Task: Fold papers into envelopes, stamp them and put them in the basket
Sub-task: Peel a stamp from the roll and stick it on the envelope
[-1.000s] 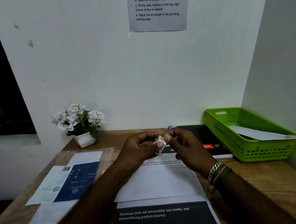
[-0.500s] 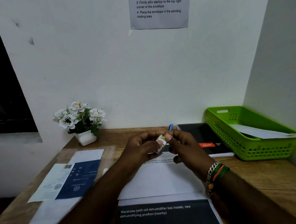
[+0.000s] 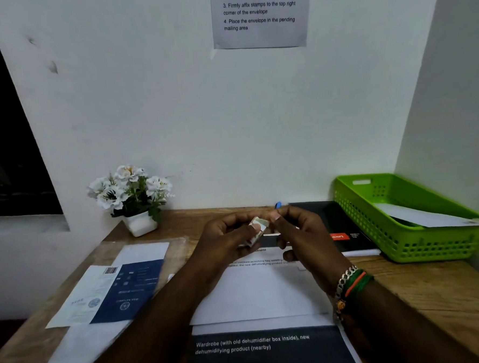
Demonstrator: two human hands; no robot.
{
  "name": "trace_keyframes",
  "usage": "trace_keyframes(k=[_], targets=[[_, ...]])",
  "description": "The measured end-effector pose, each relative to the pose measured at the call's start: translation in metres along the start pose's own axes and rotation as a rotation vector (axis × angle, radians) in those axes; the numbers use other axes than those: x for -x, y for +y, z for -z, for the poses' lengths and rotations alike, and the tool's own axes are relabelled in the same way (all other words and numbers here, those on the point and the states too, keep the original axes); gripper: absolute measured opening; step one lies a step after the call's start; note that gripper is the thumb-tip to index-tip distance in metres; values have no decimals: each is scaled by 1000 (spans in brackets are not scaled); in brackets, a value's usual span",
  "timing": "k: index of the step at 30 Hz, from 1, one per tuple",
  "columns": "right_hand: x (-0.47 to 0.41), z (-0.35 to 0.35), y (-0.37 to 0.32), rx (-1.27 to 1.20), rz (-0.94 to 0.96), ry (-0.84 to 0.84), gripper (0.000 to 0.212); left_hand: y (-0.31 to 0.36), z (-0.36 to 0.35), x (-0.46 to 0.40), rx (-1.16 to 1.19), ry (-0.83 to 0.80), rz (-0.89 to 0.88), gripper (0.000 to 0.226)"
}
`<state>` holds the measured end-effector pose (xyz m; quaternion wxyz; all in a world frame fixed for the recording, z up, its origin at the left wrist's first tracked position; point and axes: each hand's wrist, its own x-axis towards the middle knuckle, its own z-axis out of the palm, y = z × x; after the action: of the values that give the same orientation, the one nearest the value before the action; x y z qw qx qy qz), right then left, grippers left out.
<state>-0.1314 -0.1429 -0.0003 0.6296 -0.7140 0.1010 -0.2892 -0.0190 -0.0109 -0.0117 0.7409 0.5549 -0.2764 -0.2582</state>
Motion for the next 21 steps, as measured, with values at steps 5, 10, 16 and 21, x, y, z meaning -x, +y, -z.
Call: trace_keyframes(k=[5, 10, 16, 21], targets=[[-4, 5, 2, 100, 187, 8, 7, 2, -2, 2, -120, -2, -49, 30], [-7, 7, 9, 320, 324, 50, 9, 1, -2, 2, -129, -13, -56, 42], [-3, 1, 9, 436, 404, 42, 12, -2, -1, 0, -71, -61, -14, 54], [-3, -3, 15, 502, 493, 93, 7, -1, -3, 2, -37, -37, 3, 58]])
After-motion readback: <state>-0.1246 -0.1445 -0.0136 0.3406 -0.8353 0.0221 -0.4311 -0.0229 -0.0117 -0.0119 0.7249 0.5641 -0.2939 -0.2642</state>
